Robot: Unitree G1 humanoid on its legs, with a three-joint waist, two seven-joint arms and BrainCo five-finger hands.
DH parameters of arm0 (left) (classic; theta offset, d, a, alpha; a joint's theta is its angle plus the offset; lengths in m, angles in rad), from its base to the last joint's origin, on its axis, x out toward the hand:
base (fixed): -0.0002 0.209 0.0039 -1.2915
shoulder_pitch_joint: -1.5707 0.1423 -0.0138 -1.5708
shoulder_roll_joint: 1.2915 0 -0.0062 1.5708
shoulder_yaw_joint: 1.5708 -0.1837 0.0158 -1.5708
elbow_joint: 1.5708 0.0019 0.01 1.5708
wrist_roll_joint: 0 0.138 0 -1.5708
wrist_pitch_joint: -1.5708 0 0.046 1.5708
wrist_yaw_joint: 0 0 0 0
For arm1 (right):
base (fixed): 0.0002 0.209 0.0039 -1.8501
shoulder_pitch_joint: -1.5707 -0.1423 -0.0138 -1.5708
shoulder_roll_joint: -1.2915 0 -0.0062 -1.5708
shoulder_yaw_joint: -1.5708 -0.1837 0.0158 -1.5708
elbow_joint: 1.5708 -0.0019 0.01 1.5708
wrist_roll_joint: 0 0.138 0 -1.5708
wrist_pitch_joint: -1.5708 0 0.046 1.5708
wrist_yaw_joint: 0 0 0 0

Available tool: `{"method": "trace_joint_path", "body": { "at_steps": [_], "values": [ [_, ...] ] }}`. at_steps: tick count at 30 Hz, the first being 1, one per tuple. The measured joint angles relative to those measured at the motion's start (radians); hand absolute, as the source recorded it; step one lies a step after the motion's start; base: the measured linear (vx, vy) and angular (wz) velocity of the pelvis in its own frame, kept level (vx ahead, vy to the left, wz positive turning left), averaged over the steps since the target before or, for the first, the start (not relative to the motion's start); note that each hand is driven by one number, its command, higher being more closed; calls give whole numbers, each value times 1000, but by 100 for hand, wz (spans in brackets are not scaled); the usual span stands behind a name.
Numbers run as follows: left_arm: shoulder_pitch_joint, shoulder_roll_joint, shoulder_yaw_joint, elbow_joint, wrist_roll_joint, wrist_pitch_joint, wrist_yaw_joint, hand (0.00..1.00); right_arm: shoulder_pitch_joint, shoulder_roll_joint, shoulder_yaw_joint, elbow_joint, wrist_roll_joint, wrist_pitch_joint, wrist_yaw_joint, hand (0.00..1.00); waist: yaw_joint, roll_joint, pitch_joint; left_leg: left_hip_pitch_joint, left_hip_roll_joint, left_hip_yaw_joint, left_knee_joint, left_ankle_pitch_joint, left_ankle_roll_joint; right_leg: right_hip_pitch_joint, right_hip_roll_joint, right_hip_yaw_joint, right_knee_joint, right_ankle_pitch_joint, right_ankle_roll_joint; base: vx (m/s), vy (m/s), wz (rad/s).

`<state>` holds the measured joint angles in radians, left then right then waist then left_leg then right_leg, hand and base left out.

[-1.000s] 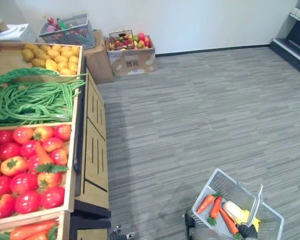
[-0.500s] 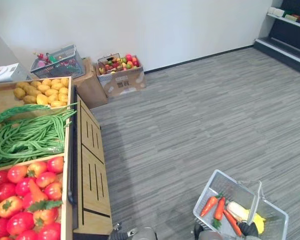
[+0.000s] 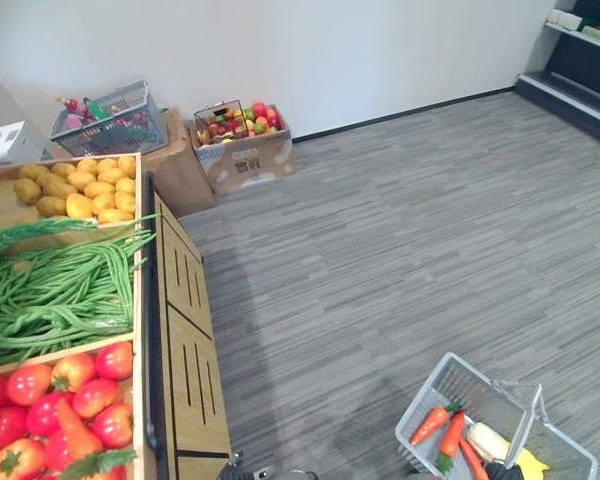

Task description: Pick vegetable in the basket

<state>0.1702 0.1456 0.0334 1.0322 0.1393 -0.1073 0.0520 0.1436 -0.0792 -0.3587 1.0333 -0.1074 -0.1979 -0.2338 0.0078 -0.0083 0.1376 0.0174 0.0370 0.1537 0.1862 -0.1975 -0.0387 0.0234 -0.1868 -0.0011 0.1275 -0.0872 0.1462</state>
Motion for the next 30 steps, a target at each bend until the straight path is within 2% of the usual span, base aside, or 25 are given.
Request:
{"method": "trace_joint_path", "body": {
  "at_steps": [5, 7, 9, 11, 13, 16, 18, 19, 20, 25, 30],
  "values": [
    [-8, 16, -10, 3, -1, 1, 5, 0, -20, -1, 24, 5, -2, -4, -6, 100, 0, -12, 0, 3, -2, 2, -17, 4, 6, -48, -3, -27, 65, 3, 1, 41, 19, -9],
    [-15, 22, -8, 2, -11, 2, 13, 0, -37, -4, 56, 9, -8, -7, -5, 100, -1, -20, 3, 3, 10, 11, -39, 15, 18, -62, 2, -55, 46, 46, -3, -23, 16, -20],
    [-20, 23, -5, -4, -18, 2, 15, 0, -62, -10, 90, 18, -11, -21, -5, 100, 12, -23, 4, -9, 18, 32, -59, 32, 22, -71, 15, -68, -9, 121, -9, -77, 55, -35],
    [-25, 26, -1, -16, -18, 2, 15, 0, -73, -9, 104, 20, -12, -25, -4, 100, 11, -30, 13, -19, 16, 32, -64, 41, 28, -71, 14, -84, -36, 148, -13, -65, 37, -8],
    [-29, 30, 12, -34, -18, 1, 19, 0, -90, -5, 114, 36, -11, -25, -3, 100, 20, -47, 23, -35, 10, 28, -69, 55, 33, -69, 9, -112, -70, 176, -20, -118, 34, 6],
    [-25, 37, 17, -37, -18, 3, 31, 0, -92, 8, 128, 40, -11, -25, 0, 100, 24, -77, 27, -33, -5, -4, -109, 93, 28, -48, 0, -155, -105, 176, -20, -123, -29, 26],
    [-25, 36, 27, -37, -23, 9, 31, 0, -94, 11, 134, 40, -10, -25, 4, 100, 25, -83, 25, -32, -9, -24, -138, 119, 22, -41, -1, -177, -118, 170, -28, -88, -76, 32],
    [-22, 35, 34, -37, -54, 13, 31, 0, -94, 15, 134, 41, -10, -24, 4, 100, 26, -88, 24, -28, -13, -34, -159, 136, 18, -34, -5, -196, -125, 149, -27, -112, -130, 27],
    [-17, 34, 48, -35, -88, 25, 31, 0, -96, 20, 137, 41, -10, -19, 6, 100, 35, -96, 27, -13, -20, -37, -185, 156, 10, -29, -11, -212, -125, 107, -9, -110, -145, 18],
    [13, 10, 71, -34, -179, 30, 29, 0, -77, 19, 137, 42, -8, 2, 13, 100, 34, -64, 17, 43, 7, -87, -277, 217, -22, 6, 16, -266, -118, 75, -23, -84, -103, 27],
    [22, 3, 91, -15, -258, 30, 27, 0, -66, 19, 130, 42, -8, 16, 24, 100, 36, -62, 14, 41, 17, -116, -285, 225, -32, 25, 26, -289, -127, 75, -23, -28, -42, 17]
  ]
}}
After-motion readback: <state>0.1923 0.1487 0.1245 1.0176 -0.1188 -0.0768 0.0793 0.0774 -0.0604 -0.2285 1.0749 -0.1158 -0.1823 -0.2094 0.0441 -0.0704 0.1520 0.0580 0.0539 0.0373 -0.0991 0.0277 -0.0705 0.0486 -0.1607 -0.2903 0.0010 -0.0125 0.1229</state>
